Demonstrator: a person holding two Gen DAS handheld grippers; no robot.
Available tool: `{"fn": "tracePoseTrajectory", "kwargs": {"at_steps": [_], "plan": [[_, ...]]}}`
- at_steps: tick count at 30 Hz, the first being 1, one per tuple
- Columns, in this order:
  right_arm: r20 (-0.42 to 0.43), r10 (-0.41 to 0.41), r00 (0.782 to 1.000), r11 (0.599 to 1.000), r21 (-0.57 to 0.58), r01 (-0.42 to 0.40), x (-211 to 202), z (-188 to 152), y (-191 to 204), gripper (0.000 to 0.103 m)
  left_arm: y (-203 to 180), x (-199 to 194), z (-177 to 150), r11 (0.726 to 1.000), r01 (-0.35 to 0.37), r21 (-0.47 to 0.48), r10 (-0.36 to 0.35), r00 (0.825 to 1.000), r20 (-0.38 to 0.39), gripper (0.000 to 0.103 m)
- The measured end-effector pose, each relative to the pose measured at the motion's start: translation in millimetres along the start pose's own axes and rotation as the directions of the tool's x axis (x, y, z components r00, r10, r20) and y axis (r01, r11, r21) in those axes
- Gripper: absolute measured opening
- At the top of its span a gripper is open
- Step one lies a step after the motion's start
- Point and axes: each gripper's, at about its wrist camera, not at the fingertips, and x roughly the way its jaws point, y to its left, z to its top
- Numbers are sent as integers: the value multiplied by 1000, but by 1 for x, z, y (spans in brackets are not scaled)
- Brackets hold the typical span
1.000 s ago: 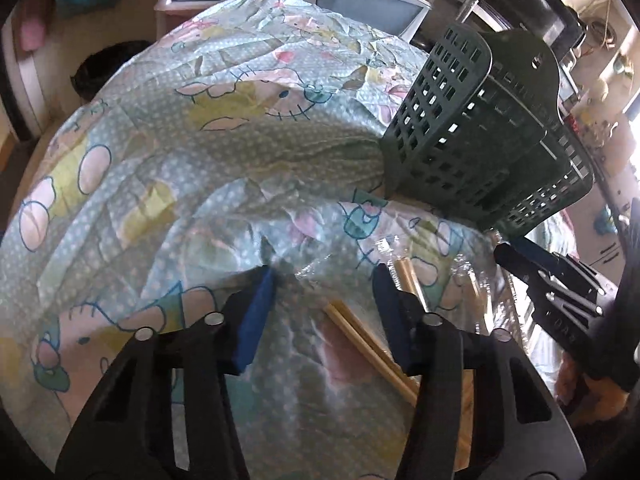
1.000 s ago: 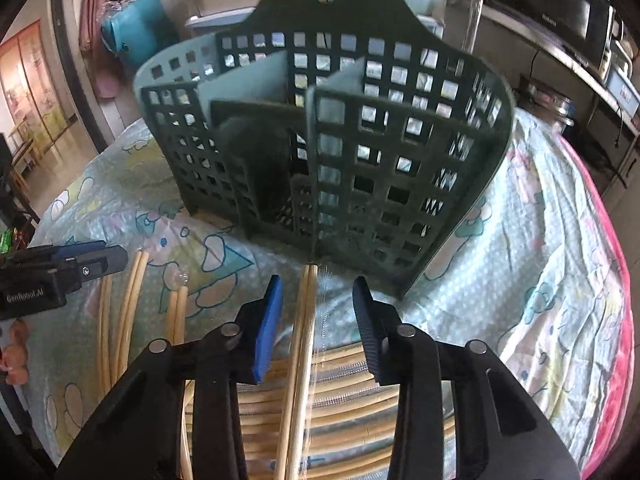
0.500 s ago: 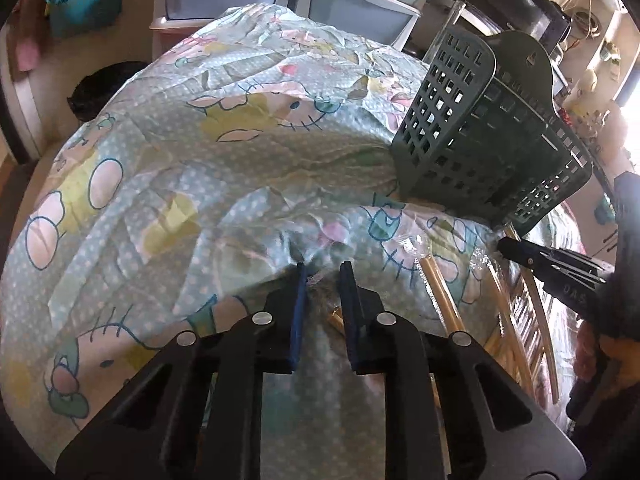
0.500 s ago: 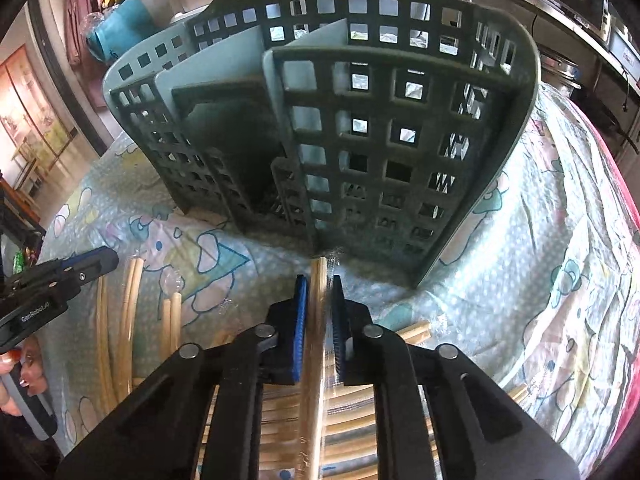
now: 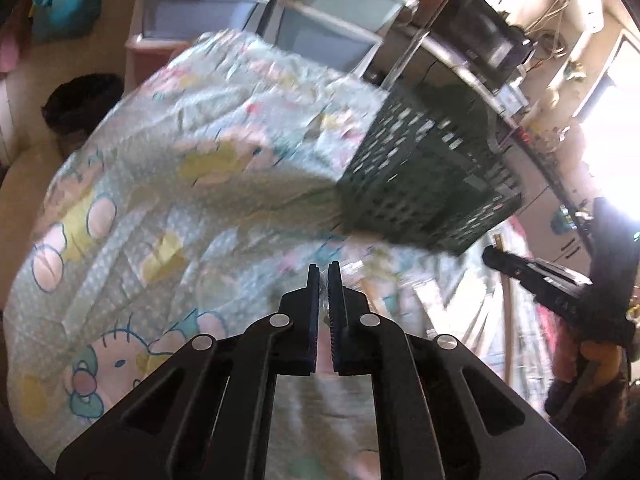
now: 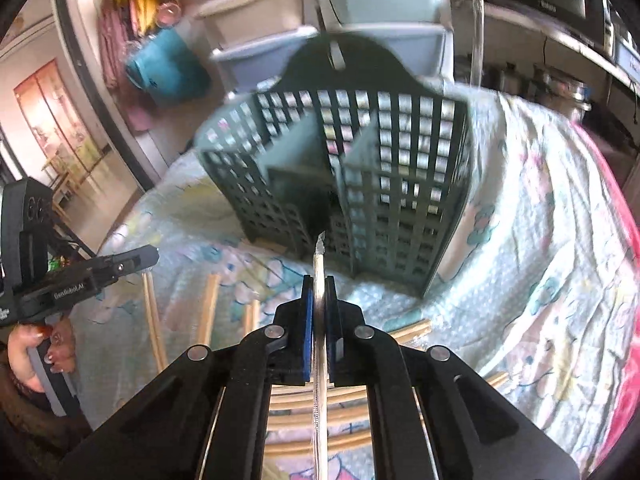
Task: Organize utensils
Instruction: 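Lift the chopsticks and carry both tools over the green caddy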
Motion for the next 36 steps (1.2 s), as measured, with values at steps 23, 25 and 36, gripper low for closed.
{"fn": "tracePoseTrajectory", "kwargs": {"at_steps": [23, 25, 36], "plan": [[320, 51, 946, 996, -79, -27, -119, 33, 26, 5, -131, -86, 66, 941, 242, 238, -283, 947, 152, 2], [347, 45, 937, 997, -79, -19, -126, 38, 25, 5, -141, -90, 74, 936, 240, 257, -288, 943, 168, 2], [497, 27, 868, 996, -88, 19, -172, 78, 23, 5, -169, -116, 121, 930, 208, 304, -291, 921, 261, 2]]}}
